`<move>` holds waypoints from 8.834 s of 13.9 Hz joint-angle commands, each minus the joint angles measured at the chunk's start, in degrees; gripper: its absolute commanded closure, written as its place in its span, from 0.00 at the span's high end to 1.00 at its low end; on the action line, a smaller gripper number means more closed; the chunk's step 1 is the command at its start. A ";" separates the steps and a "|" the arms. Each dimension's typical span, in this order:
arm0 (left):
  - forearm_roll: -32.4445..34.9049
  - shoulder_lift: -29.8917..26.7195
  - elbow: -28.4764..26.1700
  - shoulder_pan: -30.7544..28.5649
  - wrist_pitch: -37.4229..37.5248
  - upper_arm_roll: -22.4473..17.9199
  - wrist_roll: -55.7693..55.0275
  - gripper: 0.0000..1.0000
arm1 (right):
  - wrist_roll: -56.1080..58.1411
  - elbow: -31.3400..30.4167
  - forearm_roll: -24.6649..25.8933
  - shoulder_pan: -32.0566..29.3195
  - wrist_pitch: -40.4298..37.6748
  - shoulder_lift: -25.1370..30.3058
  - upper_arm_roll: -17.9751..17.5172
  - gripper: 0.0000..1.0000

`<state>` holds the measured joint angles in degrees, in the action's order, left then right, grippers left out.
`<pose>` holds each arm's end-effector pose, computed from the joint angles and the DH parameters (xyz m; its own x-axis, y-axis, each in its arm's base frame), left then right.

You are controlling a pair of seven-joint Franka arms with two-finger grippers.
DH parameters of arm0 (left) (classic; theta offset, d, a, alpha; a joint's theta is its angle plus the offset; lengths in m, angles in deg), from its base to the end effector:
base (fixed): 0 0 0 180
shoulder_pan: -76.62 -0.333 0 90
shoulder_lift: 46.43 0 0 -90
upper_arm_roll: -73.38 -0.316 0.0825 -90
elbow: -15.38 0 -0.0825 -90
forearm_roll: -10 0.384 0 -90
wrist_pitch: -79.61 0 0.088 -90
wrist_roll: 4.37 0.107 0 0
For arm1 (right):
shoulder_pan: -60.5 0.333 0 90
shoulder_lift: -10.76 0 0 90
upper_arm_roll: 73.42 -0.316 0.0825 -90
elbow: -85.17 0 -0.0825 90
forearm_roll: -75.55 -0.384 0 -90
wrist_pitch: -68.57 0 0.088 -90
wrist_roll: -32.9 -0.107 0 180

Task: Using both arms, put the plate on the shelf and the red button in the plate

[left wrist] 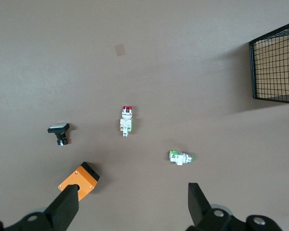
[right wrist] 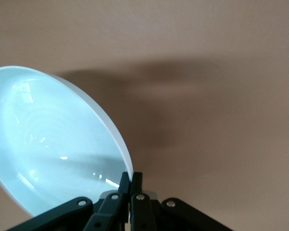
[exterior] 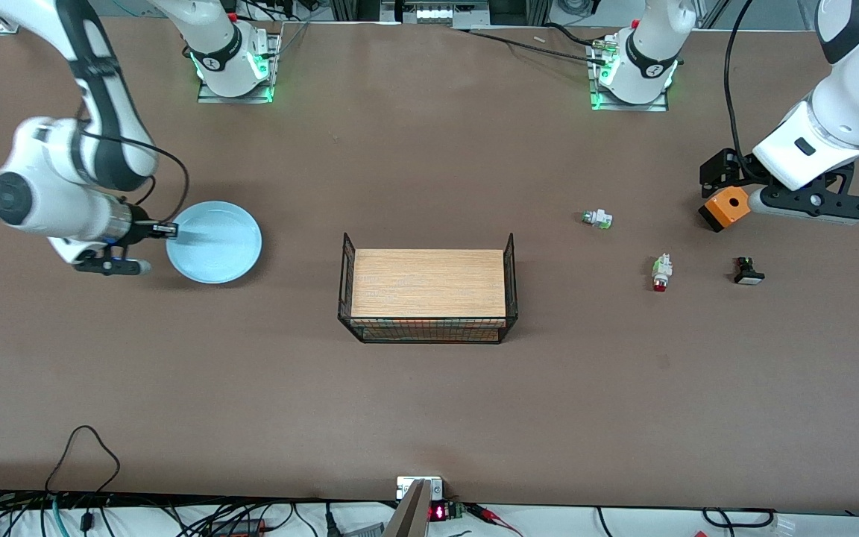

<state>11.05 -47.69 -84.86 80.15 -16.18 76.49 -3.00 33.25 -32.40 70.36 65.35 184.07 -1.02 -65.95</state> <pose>0.5461 -0.0620 0.5606 0.9884 -0.1409 -0.0561 -0.1421 -0.9897 -0.0180 0.5542 -0.0188 0.3219 0.9680 -0.0809 -0.2377 -0.0942 -0.9945 -0.0450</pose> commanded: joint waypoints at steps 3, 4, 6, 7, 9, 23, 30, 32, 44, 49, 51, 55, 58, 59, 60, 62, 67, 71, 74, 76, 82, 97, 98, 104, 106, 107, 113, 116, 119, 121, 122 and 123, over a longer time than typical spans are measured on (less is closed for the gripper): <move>-0.69 -0.24 0.40 -0.19 0.70 -0.04 1.17 1.00 | -2.00 11.65 -4.99 0.07 -13.44 2.11 -0.18 0.00; -0.69 -0.24 0.40 -0.19 0.70 -0.04 1.17 1.00 | -3.76 13.14 -7.27 0.07 -14.51 2.72 -0.26 0.00; -0.69 -0.24 0.40 -0.19 0.70 -0.04 1.17 1.00 | -9.90 17.36 -11.32 0.51 -17.40 3.26 -2.10 0.00; -0.69 -0.24 0.40 -0.19 0.70 -0.04 1.17 1.00 | -14.72 19.20 -11.77 0.51 -18.81 3.26 -3.33 0.00; -0.69 -0.24 0.40 -0.19 0.70 -0.04 1.17 1.00 | -25.17 23.16 -15.00 0.42 -22.06 2.99 -5.97 0.00; -0.78 -0.15 0.49 -0.28 0.70 -0.30 1.00 1.00 | -74.86 36.54 -19.33 24.05 -14.36 -7.90 -6.51 0.00; -0.78 -0.15 0.40 -0.28 0.79 -0.30 1.00 1.00 | -77.96 35.04 -18.89 28.72 -6.61 -13.35 -6.51 0.00; -0.78 -0.15 0.40 -0.28 0.79 -0.30 1.09 1.00 | -77.08 34.34 -18.89 28.81 -3.72 -14.76 -6.42 0.00; -0.78 -0.15 0.49 -0.28 0.79 -0.30 1.00 1.00 | -72.16 28.98 -18.36 30.39 4.03 -16.34 -5.72 0.00; -0.78 -0.15 0.41 -0.28 0.79 -0.30 1.00 1.00 | -68.74 28.45 -18.54 30.13 3.51 -16.34 -5.10 0.69; -0.78 -0.15 0.41 -0.28 0.79 -0.30 1.00 1.00 | -68.65 28.45 -17.14 30.65 3.41 -16.17 -4.92 1.00; -0.95 -0.15 0.41 -0.19 1.49 -0.12 0.91 1.00 | -67.42 28.80 -16.52 29.69 3.24 -13.36 -4.05 1.00; -0.87 0.64 0.40 0.43 3.41 -0.04 1.08 1.00 | -62.07 29.85 -9.69 29.25 -0.18 -8.71 -3.96 1.00; -0.87 2.56 0.40 0.86 6.03 0.05 1.17 1.00 | -60.05 30.12 -6.53 29.07 -1.84 -7.04 -3.96 1.00; -0.78 4.14 0.32 1.91 8.06 0.57 1.17 1.00 | -57.07 30.29 -3.45 28.38 -4.30 -5.72 -3.96 1.00; -0.08 10.19 0.32 2.80 7.29 0.84 1.17 1.00 | -45.59 30.30 0.69 24.35 -9.05 -3.35 -3.96 1.00; 2.65 19.54 -4.93 1.75 -7.34 0.58 4.68 1.00 | -20.60 30.21 2.37 10.99 -17.06 -0.61 -3.96 1.00; 11.00 21.99 -15.66 -1.76 -29.40 0.40 5.13 1.00 | -6.09 30.12 5.37 3.78 -17.68 0.53 -3.96 1.00; 11.26 24.10 -19.28 -2.30 -36.82 0.32 5.13 1.00 | -0.29 30.12 5.37 -0.89 -17.85 1.32 -3.96 1.00; 11.35 26.30 -19.28 -2.99 -36.83 0.23 5.22 1.00 | 1.49 30.29 5.37 -3.09 -21.96 1.94 -3.87 1.00; 11.35 28.51 -18.93 -3.62 -36.57 0.31 5.22 0.41 | 1.23 20.65 5.63 -4.33 -20.42 10.09 -3.69 1.00; -11.31 26.13 21.92 2.25 8.61 15.16 3.20 0.03 | 1.14 23.70 5.72 -3.53 -23.74 12.75 -4.84 1.00; -12.37 26.83 23.85 5.32 7.74 15.26 1.02 0.03 | 1.23 23.62 5.63 -3.62 -23.74 12.75 -4.75 1.00; -12.03 37.19 30.20 19.93 -16.49 14.64 -19.73 0.06 | 0.88 23.62 5.19 -3.62 -23.74 12.66 -4.75 1.00; -11.85 40.18 30.20 20.47 -21.95 14.38 -20.19 0.06 | 0.79 23.53 5.19 -3.62 -23.75 12.57 -4.75 1.00; -11.85 41.59 30.20 20.55 -24.50 14.38 -20.10 0.06 | 0.79 23.53 5.28 -3.62 -23.74 12.57 -4.75 1.00; -8.69 41.70 29.85 20.04 -26.29 14.38 -21.59 1.00 | 0.70 23.62 5.54 -3.45 -23.74 12.57 -4.75 1.00; -8.16 39.59 30.20 19.32 -20.00 14.47 -22.11 1.00 | 0.61 23.53 5.54 -3.45 -23.66 12.66 -4.84 1.00; -7.55 32.58 30.20 17.14 -3.23 12.80 -22.73 1.00 | 0.61 23.53 5.54 -3.54 -23.66 12.66 -4.84 1.00; -2.31 28.26 30.20 14.59 6.63 11.83 -22.38 1.00 | 0.61 23.53 5.54 -3.54 -23.74 12.66 -4.84 1.00; 2.60 25.89 30.20 13.62 9.55 11.92 -22.21 1.00 | 0.61 23.53 5.54 -3.54 -23.66 12.66 -4.84 1.00; 5.87 23.69 30.11 13.35 11.40 11.83 -22.12 1.00 | 0.61 23.53 5.54 -3.54 -23.66 12.66 -4.84 1.00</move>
<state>11.29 -18.69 -52.93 94.55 -8.77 88.50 -25.14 33.86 -9.85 75.19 62.03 160.81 11.90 -70.42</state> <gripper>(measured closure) 0.000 0.000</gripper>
